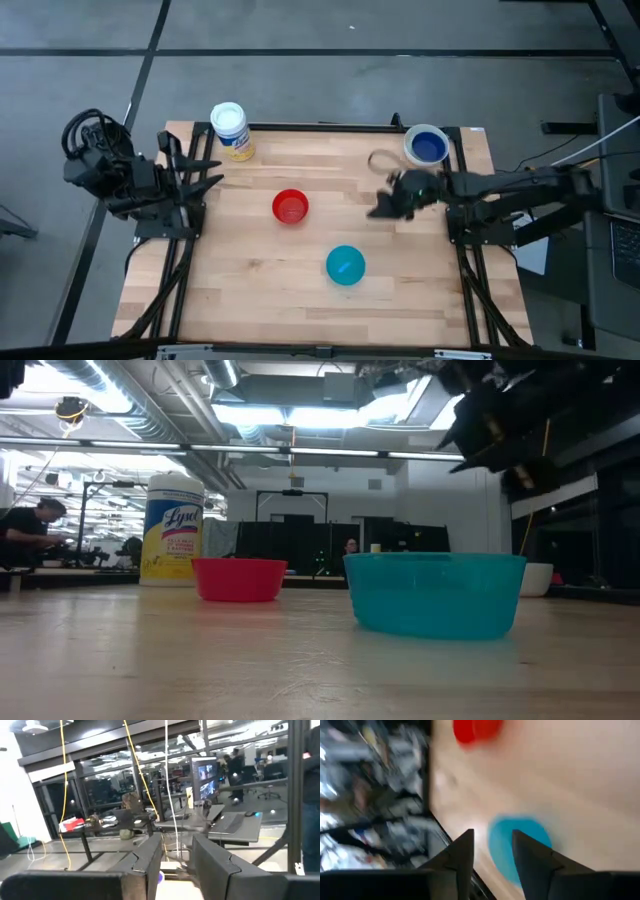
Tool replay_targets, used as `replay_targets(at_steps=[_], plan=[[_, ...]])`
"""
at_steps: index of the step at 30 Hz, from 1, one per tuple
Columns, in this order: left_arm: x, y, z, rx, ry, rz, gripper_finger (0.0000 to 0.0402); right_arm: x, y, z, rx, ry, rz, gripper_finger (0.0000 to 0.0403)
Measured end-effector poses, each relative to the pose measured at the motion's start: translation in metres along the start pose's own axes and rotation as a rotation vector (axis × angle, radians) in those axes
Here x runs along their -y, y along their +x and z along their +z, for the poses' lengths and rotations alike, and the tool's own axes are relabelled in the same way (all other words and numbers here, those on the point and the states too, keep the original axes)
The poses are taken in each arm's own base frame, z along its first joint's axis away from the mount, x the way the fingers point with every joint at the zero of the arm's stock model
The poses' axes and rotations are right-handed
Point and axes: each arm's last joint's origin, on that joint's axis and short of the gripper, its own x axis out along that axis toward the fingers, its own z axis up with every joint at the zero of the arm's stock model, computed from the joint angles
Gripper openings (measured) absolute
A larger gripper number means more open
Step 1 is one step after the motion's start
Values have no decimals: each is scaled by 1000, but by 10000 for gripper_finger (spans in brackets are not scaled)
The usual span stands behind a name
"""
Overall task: Nest bowls inside each other
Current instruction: Stack the light blue bowl on top of the dark blue bowl
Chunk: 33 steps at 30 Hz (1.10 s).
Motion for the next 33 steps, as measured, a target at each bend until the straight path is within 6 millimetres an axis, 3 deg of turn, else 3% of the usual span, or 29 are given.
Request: replay_targets(at_steps=[5, 11, 15, 23, 28, 33], plan=[[-3, -1, 0, -4, -16, 16, 106, -23, 23, -43, -156, -115, -57, 113], [-2, -1, 0, -4, -25, 17, 106, -44, 60, -63, -281, -339, -373, 116], [-1, 0, 0, -3, -33, 17, 106, -50, 87, -64, -310, -449, -524, 131], [2, -1, 0, -3, -50, -1, 106, -50, 132, -63, -296, -483, -589, 182], [2, -3, 1, -2, -44, -10, 106, -38, 145, -58, -306, -476, -652, 208], [2, -3, 1, 2, -45, -19, 106, -45, 145, -52, -292, -418, -597, 210]])
